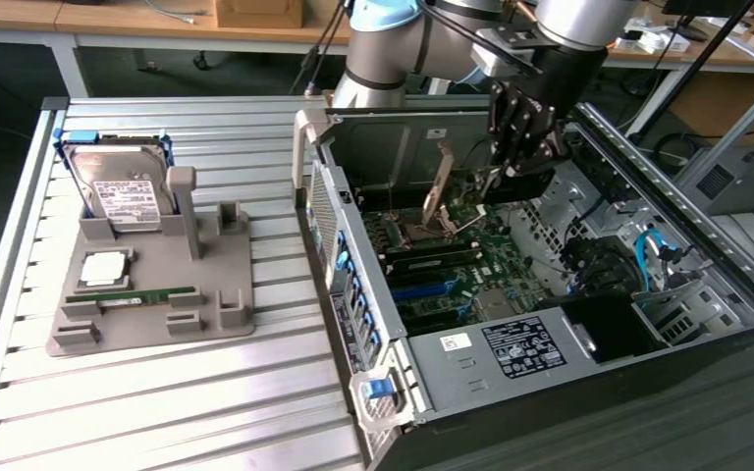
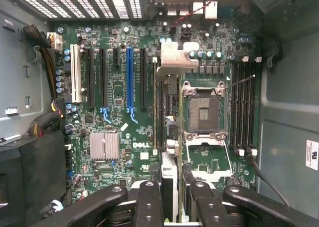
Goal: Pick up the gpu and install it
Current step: 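Insert the gpu into the slot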
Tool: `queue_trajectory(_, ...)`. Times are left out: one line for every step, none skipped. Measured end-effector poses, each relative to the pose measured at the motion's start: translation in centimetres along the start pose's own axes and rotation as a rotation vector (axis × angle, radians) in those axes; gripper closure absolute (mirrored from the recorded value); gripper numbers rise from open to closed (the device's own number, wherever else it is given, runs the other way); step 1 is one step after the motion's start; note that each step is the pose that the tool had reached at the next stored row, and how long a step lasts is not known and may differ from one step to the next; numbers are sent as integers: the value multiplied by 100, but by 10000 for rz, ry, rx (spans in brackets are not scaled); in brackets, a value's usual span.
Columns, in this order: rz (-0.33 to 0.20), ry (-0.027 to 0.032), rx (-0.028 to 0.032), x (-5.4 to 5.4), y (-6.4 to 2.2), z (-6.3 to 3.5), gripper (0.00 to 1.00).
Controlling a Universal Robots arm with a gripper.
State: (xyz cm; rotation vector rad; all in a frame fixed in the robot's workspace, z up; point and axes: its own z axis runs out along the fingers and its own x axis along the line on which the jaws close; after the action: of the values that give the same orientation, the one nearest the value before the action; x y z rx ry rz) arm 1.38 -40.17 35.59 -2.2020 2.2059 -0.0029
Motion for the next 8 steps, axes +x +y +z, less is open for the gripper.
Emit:
queue_trajectory(0,1,0,0,2,1,73)
queue_trajectory(1,1,0,0,4,3,73)
queue_trajectory(0,0,0,0,7,4,73)
queue_trajectory(0,0,0,0,9,6,73)
queue_trajectory(0,0,0,1,13,7,73)
queue_trajectory(0,0,0,1,15,8,73)
queue_trajectory(0,1,0,1,20,10,73)
queue_trajectory(0,0,0,1,23,12,73)
